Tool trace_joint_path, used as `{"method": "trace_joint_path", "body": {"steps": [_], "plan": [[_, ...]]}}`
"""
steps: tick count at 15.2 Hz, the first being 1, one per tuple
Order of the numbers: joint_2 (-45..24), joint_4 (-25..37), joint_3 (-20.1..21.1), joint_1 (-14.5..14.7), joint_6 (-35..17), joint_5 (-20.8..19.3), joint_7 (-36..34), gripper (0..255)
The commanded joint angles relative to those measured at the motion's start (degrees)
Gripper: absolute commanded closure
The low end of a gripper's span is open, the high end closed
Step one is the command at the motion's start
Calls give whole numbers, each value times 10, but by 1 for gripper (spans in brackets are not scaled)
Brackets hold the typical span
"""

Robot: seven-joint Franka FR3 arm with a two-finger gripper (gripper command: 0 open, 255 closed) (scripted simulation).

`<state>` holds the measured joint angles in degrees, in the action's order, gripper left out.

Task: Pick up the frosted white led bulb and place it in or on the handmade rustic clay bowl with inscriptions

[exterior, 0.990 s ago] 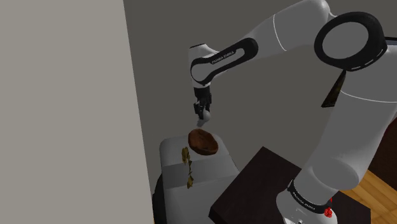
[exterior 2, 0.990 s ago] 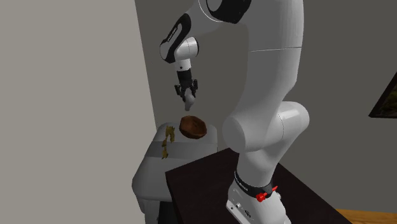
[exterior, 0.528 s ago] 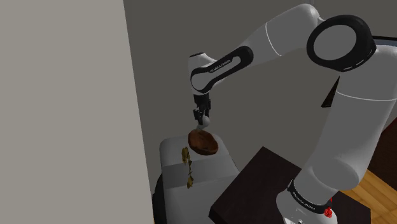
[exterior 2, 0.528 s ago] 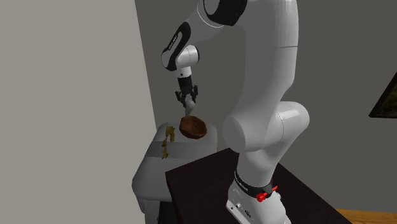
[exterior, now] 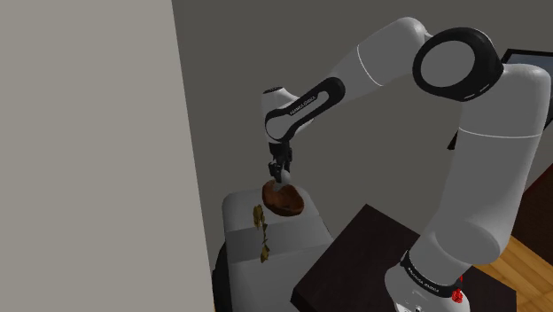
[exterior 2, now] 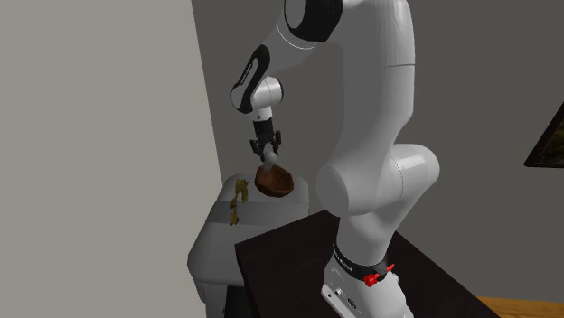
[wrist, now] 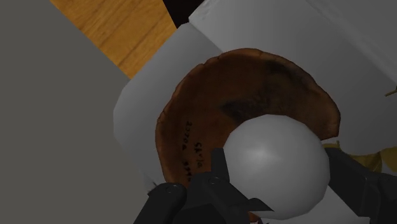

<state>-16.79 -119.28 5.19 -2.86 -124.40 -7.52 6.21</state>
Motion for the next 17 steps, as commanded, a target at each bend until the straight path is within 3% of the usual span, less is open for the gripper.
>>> {"method": "trace_joint_path", "body": {"steps": [1, 8, 9, 14, 17], "plan": [[-5, -1, 0, 0, -6, -1, -1, 255], [-5, -1, 0, 0, -6, -1, -1, 255], [-5, -1, 0, 0, -6, -1, -1, 0], [-5, -1, 0, 0, -6, -1, -1, 0], [19, 29, 3, 2, 48, 6, 4, 0]]}}
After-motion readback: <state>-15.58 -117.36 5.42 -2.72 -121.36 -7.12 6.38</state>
